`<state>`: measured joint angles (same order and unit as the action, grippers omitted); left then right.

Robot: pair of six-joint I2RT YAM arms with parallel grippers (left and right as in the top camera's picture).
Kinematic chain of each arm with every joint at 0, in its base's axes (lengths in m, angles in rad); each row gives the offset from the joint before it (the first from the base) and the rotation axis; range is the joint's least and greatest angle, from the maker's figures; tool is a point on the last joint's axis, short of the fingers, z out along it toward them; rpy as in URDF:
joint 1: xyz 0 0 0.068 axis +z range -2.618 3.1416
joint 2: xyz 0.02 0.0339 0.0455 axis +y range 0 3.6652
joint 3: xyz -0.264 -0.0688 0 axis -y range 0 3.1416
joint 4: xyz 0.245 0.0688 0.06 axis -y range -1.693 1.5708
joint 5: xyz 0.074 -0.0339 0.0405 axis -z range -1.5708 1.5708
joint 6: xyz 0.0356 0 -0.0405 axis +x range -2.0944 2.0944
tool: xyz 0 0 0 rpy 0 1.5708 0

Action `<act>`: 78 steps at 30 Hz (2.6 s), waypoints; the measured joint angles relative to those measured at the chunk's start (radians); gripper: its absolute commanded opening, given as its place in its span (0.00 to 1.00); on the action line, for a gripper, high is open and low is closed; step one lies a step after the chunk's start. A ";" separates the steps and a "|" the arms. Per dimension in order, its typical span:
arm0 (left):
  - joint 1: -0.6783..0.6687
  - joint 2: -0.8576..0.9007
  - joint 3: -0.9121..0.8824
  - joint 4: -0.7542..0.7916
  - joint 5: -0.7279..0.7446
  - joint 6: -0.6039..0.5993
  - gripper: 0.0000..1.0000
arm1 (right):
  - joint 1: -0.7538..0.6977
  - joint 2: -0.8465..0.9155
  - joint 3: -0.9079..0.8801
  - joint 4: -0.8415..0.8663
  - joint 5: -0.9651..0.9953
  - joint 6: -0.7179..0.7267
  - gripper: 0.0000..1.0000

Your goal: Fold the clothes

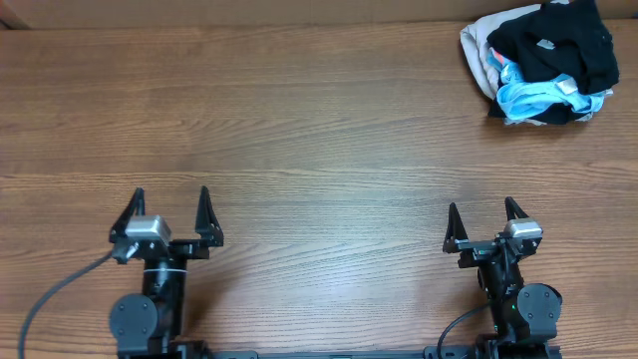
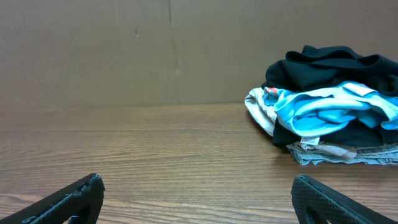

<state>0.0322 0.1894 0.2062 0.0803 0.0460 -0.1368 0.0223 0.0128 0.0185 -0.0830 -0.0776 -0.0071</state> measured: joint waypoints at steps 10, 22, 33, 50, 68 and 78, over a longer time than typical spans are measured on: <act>0.000 -0.161 -0.196 -0.041 0.002 -0.011 1.00 | 0.000 0.000 0.000 0.000 0.000 0.000 1.00; 0.000 -0.174 -0.198 -0.155 -0.008 -0.011 1.00 | 0.000 0.000 0.000 0.000 0.000 0.000 1.00; 0.000 -0.174 -0.198 -0.155 -0.009 -0.011 1.00 | 0.000 0.000 0.000 -0.001 0.001 0.000 1.00; 0.000 -0.174 -0.198 -0.155 -0.009 -0.011 1.00 | 0.000 0.000 0.000 0.000 0.000 0.000 1.00; 0.000 -0.174 -0.198 -0.155 -0.009 -0.011 1.00 | 0.000 0.000 0.000 0.000 0.001 0.000 1.00; 0.000 -0.174 -0.198 -0.155 -0.009 -0.011 1.00 | 0.000 0.000 0.000 0.000 0.000 0.000 1.00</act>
<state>0.0322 0.0158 0.0082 -0.0750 0.0372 -0.1474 0.0219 0.0128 0.0185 -0.0830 -0.0772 -0.0071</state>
